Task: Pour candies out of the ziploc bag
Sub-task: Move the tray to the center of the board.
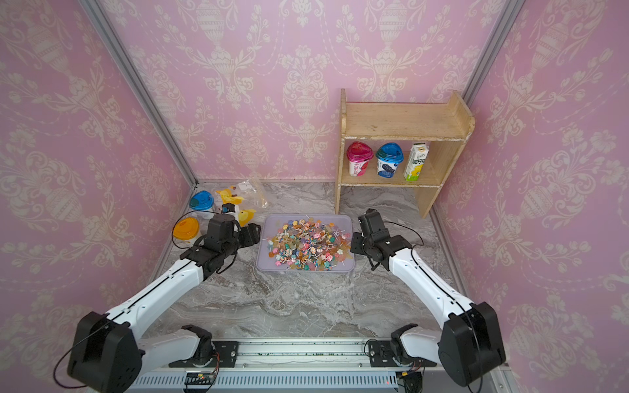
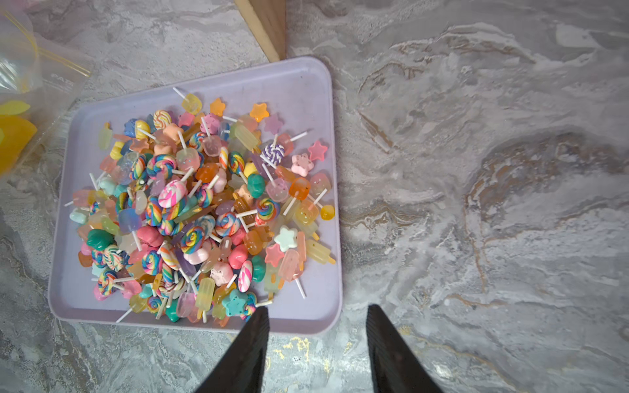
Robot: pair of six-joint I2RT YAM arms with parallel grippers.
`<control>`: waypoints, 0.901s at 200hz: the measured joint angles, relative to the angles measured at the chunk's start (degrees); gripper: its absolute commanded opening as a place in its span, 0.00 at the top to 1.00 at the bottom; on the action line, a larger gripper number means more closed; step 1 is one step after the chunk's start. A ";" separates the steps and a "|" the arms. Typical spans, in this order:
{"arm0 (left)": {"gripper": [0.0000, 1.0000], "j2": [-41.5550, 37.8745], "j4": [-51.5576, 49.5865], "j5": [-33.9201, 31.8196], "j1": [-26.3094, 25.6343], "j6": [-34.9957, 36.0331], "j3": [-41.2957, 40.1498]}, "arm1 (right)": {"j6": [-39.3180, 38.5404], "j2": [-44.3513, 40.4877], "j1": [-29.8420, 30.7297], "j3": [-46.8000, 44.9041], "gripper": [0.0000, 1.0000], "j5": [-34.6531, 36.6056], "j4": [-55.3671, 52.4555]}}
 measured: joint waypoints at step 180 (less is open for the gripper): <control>0.01 -13.27 1.88 -14.84 0.00 17.18 -9.22 | -8.44 -16.50 -0.11 -11.63 0.01 26.47 -0.68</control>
